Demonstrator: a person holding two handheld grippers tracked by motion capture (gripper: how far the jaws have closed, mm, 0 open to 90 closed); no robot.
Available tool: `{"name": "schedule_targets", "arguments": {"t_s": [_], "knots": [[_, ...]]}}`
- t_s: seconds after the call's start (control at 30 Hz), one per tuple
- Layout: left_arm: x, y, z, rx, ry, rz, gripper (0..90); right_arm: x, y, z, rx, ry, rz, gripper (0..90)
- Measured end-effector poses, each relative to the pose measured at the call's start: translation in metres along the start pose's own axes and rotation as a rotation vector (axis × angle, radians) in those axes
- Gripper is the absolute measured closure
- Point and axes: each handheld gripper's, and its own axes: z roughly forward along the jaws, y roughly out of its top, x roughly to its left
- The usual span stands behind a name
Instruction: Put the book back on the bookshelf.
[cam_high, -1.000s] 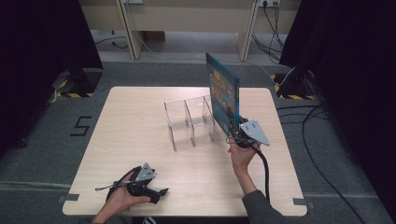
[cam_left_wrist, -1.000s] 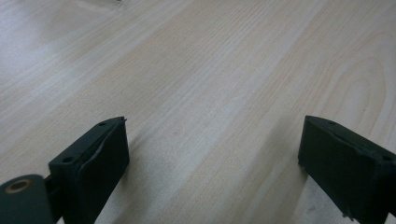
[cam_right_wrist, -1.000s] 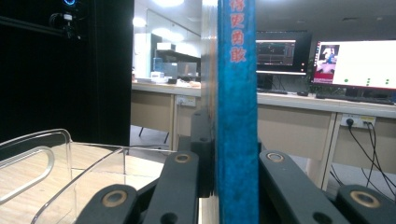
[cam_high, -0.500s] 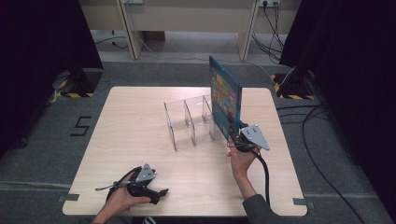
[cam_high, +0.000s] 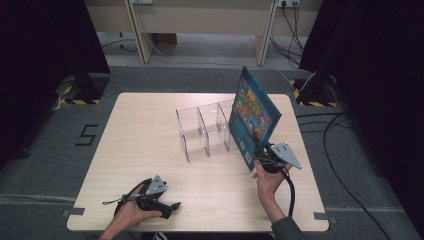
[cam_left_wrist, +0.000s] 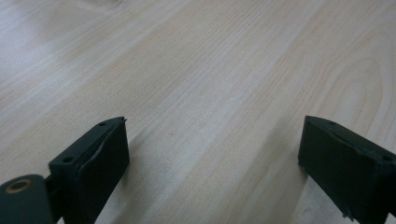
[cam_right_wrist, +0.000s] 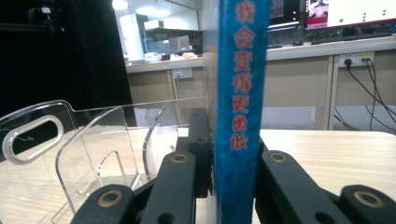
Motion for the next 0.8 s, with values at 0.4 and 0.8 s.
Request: {"name": "schedule_targets", "arguments": {"t_s": [0.4,0.8], "knots": [[0.001,0.003,0.001,-0.002,0.025,-0.026,14.0,-0.003,-0.003,-0.015,0.063,0.033,0.092,74.0],[0.001,0.003,0.001,-0.003,0.024,-0.027,14.0,0.005,-0.007,-0.023,0.111,0.056,0.188,62.7]]}}
